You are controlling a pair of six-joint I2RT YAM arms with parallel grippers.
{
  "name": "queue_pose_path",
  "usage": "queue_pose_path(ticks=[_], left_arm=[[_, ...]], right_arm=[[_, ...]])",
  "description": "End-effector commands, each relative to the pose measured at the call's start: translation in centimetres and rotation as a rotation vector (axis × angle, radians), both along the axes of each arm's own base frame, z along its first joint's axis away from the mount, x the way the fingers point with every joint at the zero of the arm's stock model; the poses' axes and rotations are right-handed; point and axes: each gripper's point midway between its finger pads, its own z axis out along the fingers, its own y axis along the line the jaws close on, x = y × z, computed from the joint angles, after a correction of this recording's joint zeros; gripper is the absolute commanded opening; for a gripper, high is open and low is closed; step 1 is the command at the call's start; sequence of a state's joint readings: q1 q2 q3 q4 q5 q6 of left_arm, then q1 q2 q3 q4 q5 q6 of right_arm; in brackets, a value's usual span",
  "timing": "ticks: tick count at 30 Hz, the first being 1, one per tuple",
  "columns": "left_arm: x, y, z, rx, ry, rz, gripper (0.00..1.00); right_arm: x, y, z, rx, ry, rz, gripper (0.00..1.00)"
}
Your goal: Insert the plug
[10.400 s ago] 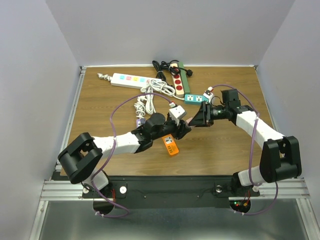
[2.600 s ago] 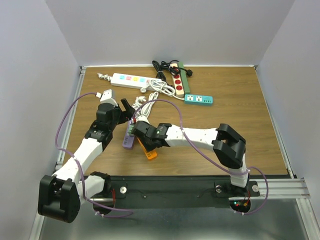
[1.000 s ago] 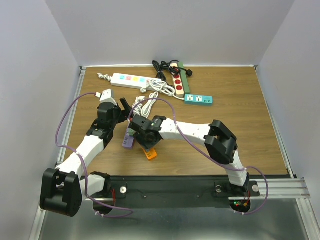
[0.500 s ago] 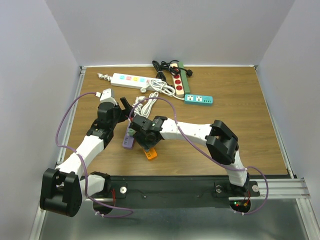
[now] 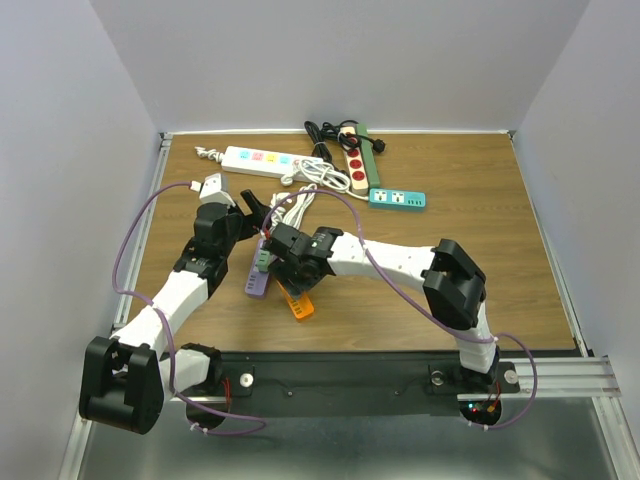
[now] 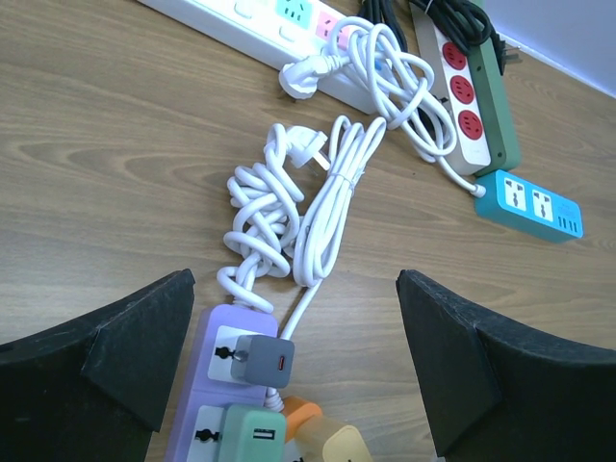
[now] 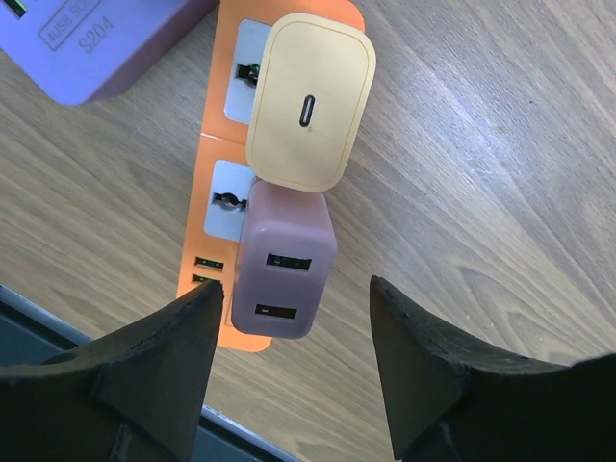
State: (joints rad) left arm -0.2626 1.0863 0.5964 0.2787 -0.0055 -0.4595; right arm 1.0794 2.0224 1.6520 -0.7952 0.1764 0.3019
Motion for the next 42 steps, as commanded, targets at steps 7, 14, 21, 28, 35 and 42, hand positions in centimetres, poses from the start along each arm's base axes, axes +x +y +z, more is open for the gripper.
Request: queue_pose_path(ticks=[7,14,21,28,35,42], left_arm=[[-2.2,-2.5,0.0,-0.008,0.028,-0.16,0.98],[-2.2,-2.6,-0.2,-0.008,0.031,-0.162,0.98],[-2.2,-2.5,-0.3,-0.006,0.033,-0.159,0.98],[-2.2,-2.5,-0.4,-0.004,0.036,-0.161,0.98],[-2.3,-2.5,-0.6,-0.006,0.04,-0.162,0.98],[-2.3,-2.5,-0.5,-0.006,0.037,-0.162,0.98]], right_arm=[[8.3,-2.7,2.1,0.161,-0.076,-0.368,0.62],[9.2,-2.0,2.3,0.187,-0.091,-0.372,0.56],[9.8,-1.4,2.4,0.204,-0.105,-0.369,0.52],[10.3,-0.4,3.1,0.25,-0.11,-0.366,0.52],[10.7,-0.2,2.6,0.251,-0.115,-0.374,0.5],[10.7,-0.7,1.6,0.223,-0.114,-0.376,0.19]])
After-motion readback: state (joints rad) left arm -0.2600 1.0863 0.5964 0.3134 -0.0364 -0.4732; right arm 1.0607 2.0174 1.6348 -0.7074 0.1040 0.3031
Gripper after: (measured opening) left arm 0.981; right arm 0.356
